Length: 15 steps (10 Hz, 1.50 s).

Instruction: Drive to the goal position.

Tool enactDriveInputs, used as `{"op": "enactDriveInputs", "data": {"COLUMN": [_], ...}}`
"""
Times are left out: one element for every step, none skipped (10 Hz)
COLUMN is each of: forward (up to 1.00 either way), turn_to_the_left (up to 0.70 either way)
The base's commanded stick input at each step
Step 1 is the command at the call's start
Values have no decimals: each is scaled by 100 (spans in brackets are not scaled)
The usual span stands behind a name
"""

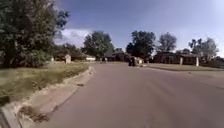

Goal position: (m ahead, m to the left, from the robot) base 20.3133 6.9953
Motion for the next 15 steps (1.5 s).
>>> {"op": "enactDriveInputs", "data": {"forward": [100, 100, 100, 100, 100, 100, 100, 100, 100, 100, 100, 100, 100, 100, 100], "turn_to_the_left": [30, 28, 14, 1, 0, 0, 0, 0, 0, 0, 0, 0, 0, 0, 0]}}
